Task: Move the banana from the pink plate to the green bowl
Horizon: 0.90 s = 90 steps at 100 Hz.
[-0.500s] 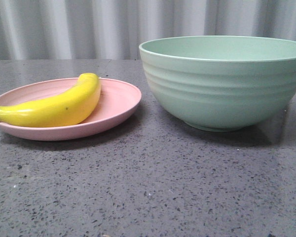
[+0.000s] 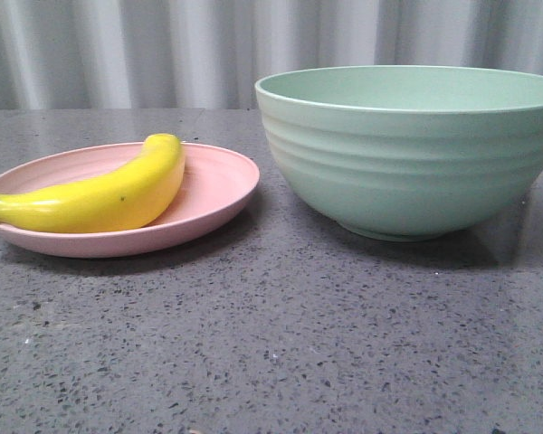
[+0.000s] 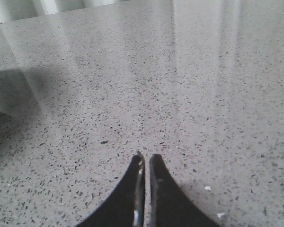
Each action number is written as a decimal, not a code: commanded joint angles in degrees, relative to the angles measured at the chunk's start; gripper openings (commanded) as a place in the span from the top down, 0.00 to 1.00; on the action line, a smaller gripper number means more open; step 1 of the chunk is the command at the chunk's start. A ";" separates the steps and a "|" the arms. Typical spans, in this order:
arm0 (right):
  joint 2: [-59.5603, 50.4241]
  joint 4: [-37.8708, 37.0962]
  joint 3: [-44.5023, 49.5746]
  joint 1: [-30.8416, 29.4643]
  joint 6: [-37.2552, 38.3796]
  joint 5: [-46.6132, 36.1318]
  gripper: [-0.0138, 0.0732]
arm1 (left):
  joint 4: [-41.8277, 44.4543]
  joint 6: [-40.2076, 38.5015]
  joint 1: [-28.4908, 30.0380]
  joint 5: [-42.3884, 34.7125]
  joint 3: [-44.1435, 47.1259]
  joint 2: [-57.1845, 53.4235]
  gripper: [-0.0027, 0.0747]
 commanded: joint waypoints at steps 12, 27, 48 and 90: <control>-1.13 -0.84 1.33 -0.43 -0.31 -1.04 0.91 | -0.02 -0.44 0.16 -4.14 0.56 -1.57 0.99; -1.13 -0.84 1.33 -0.43 -0.31 -1.04 0.91 | -0.02 -0.44 0.16 -4.14 0.56 -1.57 0.99; -1.13 -0.84 1.33 -0.43 -0.31 -1.04 0.91 | -0.02 -0.44 0.16 -4.14 0.56 -1.57 0.99; -1.13 -0.84 1.33 -0.43 -0.31 -1.04 0.91 | 0.28 -0.44 0.16 -6.94 0.56 -1.57 0.99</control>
